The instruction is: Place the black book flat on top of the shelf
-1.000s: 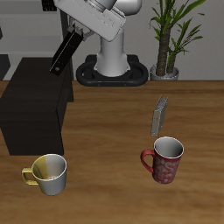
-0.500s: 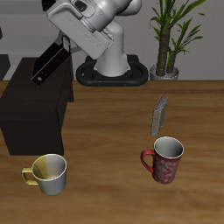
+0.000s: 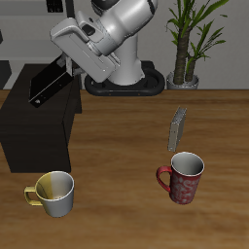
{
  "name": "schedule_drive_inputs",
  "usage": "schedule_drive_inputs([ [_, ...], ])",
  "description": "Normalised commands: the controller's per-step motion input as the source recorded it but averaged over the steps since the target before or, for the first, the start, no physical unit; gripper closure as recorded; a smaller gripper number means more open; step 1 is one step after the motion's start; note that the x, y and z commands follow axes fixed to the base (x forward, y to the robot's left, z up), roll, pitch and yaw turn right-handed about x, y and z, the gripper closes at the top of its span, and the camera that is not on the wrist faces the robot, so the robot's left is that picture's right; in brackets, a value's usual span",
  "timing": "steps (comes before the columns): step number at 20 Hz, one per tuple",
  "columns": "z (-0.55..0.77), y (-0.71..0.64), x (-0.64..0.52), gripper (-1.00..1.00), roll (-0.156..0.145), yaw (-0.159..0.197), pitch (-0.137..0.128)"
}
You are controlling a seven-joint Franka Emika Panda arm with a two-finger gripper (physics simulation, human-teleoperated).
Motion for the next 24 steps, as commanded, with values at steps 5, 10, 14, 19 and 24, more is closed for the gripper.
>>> schedule_drive_inputs([
  [5,-0.21,-0.14,0.09,1.00,-0.072,-0.044,0.068],
  [10,-0.21,0.03,0.07,1.00,0.006,0.019,0.030],
  [14,-0.18,0.00,0.10,1.00,0.012,-0.010,0.043],
  [19,-0.23,-0.08,0.09,1.00,0.026,-0.011,0.109],
  [24,-0.15,-0.04,0.15,-1.00,0.073,-0.057,0.065],
])
